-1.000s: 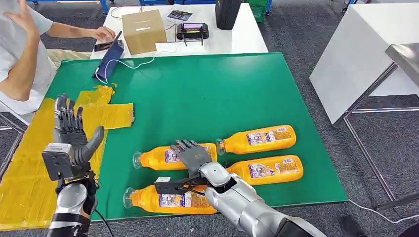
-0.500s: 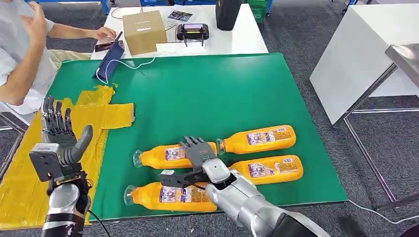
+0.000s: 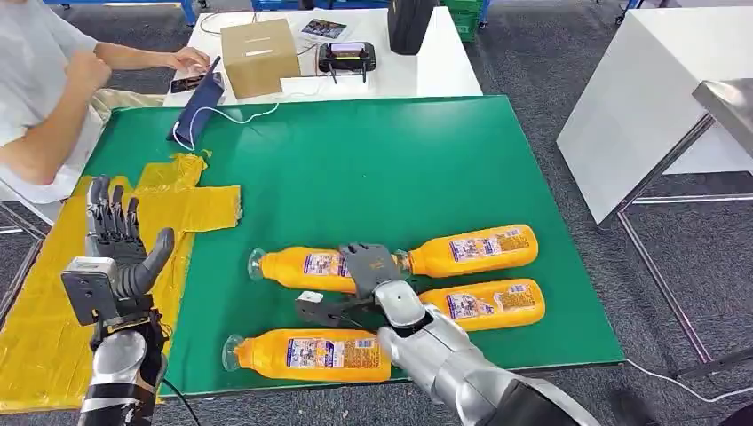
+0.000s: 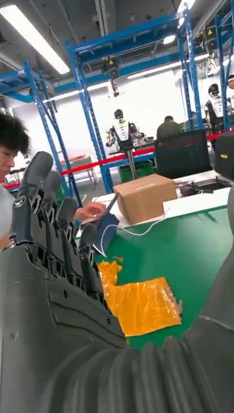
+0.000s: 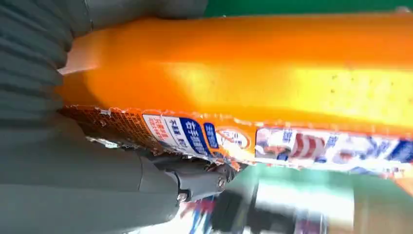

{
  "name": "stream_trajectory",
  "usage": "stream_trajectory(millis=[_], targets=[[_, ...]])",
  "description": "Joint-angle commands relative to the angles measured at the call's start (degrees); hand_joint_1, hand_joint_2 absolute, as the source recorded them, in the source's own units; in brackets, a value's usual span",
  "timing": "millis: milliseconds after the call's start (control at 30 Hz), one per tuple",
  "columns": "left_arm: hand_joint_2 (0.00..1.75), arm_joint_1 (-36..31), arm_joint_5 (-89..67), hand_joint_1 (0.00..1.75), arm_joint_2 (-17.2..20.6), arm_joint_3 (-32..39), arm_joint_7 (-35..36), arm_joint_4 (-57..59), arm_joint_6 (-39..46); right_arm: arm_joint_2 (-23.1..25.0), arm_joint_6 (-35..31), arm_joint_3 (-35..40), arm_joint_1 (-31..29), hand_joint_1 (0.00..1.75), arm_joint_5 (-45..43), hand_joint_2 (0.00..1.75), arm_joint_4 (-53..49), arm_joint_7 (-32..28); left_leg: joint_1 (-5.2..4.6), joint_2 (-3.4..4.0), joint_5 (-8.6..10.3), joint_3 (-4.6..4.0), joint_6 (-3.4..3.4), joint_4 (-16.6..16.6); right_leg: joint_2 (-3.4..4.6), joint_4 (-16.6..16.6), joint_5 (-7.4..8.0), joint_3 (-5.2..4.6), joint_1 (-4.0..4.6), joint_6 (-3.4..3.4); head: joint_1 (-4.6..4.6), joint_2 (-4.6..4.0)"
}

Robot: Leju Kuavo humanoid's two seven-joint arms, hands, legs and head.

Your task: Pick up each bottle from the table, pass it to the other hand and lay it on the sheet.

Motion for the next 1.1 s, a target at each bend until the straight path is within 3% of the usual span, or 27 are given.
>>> stream_trajectory(millis=[33, 67, 100, 200, 267, 367, 500, 533, 633, 933, 1067, 1100], targets=[[1.75, -0.7, 0.8, 0.00, -0.5, -3.2, -0.3, 2.2, -0.3, 1.0, -13.8, -37.6, 14.9, 1.75, 9.2, 1.75, -33.1, -25.3, 0.05, -0.21, -0.03, 0.00, -0.04, 0.0, 0.08, 0.0, -0.06, 0.05, 0.02, -0.06, 0.00, 0.00], [1.75, -0.5, 0.9, 0.00, -0.4, -3.6, -0.4, 2.1, -0.3, 4.0, -13.8, -44.7, 16.5, 1.75, 5.7, 1.75, -38.5, -34.3, 0.09, -0.35, -0.12, 0.06, -0.07, 0.1, 0.15, 0.0, -0.17, 0.17, 0.04, -0.10, 0.04, 0.00], [1.75, -0.2, 1.4, 0.00, -0.3, -4.1, -0.6, 1.7, -0.6, 4.0, -13.8, -46.5, 17.9, 1.75, -0.3, 1.75, -43.8, -38.7, 0.04, -0.13, -0.06, -0.07, -0.06, 0.0, 0.16, 0.1, -0.07, -0.02, 0.03, -0.07, 0.04, 0.00], [1.75, -0.1, 1.4, 0.00, -0.2, -4.3, -0.6, 1.7, -0.6, 4.0, -13.8, -46.7, 18.2, 1.75, -1.6, 1.75, -45.0, -39.3, 0.03, -0.42, 0.00, -0.24, -0.04, 0.0, -0.15, 0.0, -0.09, -0.11, 0.06, -0.06, -0.02, 0.00], [1.75, 0.5, 1.4, 0.00, 0.1, -5.0, -0.6, 1.0, -0.6, 4.0, -13.8, -47.6, 20.0, 1.75, -8.9, 1.75, -51.3, -42.7, 0.11, -0.75, -0.08, -0.13, -0.06, 0.1, -0.21, 0.1, -0.22, 0.09, 0.08, -0.12, 0.00, 0.00], [1.75, 1.7, 1.2, 0.00, 0.8, -5.6, -0.5, -0.8, -0.7, 4.0, -13.8, -46.6, 23.3, 1.75, -20.4, 1.75, -59.9, -47.0, 0.02, -0.51, -0.01, -0.29, -0.01, 0.0, -0.23, 0.0, -0.09, -0.14, 0.02, -0.07, 0.04, 0.00], [1.75, 2.5, 0.7, 0.00, 1.1, -5.9, -0.1, -2.0, -1.1, 4.0, -13.8, -44.2, 24.7, 1.75, -22.5, 1.75, -62.3, -45.6, 0.02, -0.54, -0.06, -0.19, -0.04, 0.0, -0.18, 0.0, -0.13, -0.03, 0.01, -0.09, 0.02, 0.00], [1.75, 3.6, 0.4, 0.00, 1.1, -6.4, 0.0, -3.6, -1.9, 4.0, -13.8, -40.7, 25.5, 1.75, -23.8, 1.75, -61.1, -44.0, 0.06, -0.56, -0.12, -0.11, -0.07, 0.1, -0.07, 0.0, -0.17, 0.06, 0.03, -0.13, 0.00, 0.00], [1.75, 5.0, -0.4, 0.00, 1.2, -7.6, 0.1, -6.1, -3.1, 3.5, -13.8, -38.3, 25.8, 1.75, -20.6, 1.75, -60.0, -41.8, 0.06, -0.31, -0.12, -0.08, -0.07, 0.0, 0.07, 0.0, -0.11, 0.02, 0.05, -0.12, 0.00, 0.00], [1.75, 6.1, -1.5, 0.00, 2.2, -11.1, 0.3, -10.6, -5.8, -3.3, -13.4, -28.2, 21.8, 1.75, -23.6, 1.75, -53.5, -33.3, 0.12, -0.21, -0.06, -0.14, -0.03, 0.0, 0.09, -0.1, -0.04, -0.04, 0.11, -0.09, 0.02, 0.00], [1.75, 6.0, -0.4, 0.00, 2.6, -12.1, -0.2, -11.7, -8.4, -6.7, -6.8, -22.1, 19.5, 1.75, -25.7, 1.75, -51.4, -28.4, 0.09, -0.18, -0.03, -0.17, -0.03, 0.0, -0.01, -0.1, -0.02, -0.06, 0.10, -0.07, 0.00, 0.00], [1.75, 5.7, -0.4, 0.00, 3.0, -12.8, -0.5, -12.0, -9.4, -8.2, -1.0, -19.0, 18.3, 1.71, -26.5, 1.75, -50.3, -27.3, 0.12, -0.18, -0.09, -0.08, -0.05, 0.0, 0.18, 0.0, -0.05, 0.03, 0.11, -0.11, 0.00, 0.00]])
